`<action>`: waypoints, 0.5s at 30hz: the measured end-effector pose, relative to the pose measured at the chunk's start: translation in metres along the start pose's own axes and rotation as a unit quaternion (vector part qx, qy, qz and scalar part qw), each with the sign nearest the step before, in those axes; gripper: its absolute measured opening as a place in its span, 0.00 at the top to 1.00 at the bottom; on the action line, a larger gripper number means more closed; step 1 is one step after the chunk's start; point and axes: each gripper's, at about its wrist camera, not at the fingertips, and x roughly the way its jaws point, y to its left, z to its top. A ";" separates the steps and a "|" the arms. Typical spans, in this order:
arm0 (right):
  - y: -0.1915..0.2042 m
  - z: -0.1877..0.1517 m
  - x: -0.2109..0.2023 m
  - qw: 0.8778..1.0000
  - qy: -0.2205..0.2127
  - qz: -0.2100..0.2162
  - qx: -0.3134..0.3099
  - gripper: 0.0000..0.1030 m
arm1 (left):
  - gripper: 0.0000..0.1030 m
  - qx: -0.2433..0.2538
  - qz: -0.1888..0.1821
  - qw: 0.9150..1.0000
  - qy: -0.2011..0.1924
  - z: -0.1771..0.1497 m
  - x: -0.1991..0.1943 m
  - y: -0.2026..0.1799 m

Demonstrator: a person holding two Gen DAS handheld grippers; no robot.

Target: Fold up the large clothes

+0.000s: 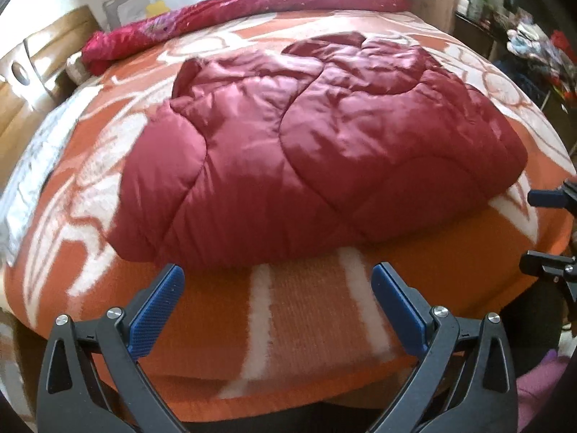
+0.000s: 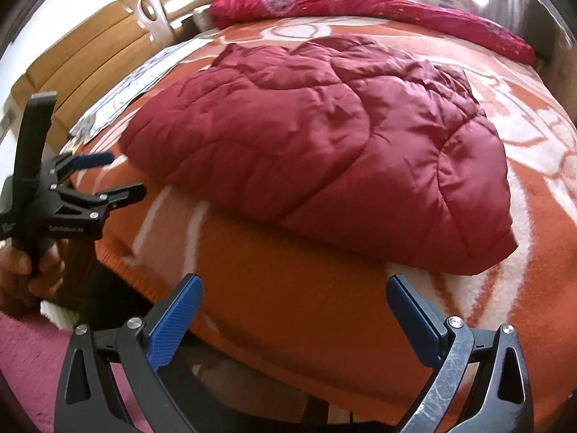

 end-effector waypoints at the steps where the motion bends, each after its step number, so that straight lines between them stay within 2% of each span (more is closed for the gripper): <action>1: 0.003 0.002 -0.005 1.000 -0.002 -0.002 -0.006 0.01 | 0.00 0.006 0.005 1.000 -0.003 0.002 -0.008 -0.001; 8: 0.017 0.018 -0.048 0.999 -0.036 -0.006 -0.029 0.00 | 0.00 0.004 0.018 1.000 -0.020 0.020 -0.041 0.000; 15: 0.009 0.024 -0.038 1.000 -0.027 -0.002 -0.008 0.00 | 0.00 -0.004 0.028 0.999 -0.022 0.028 -0.037 0.002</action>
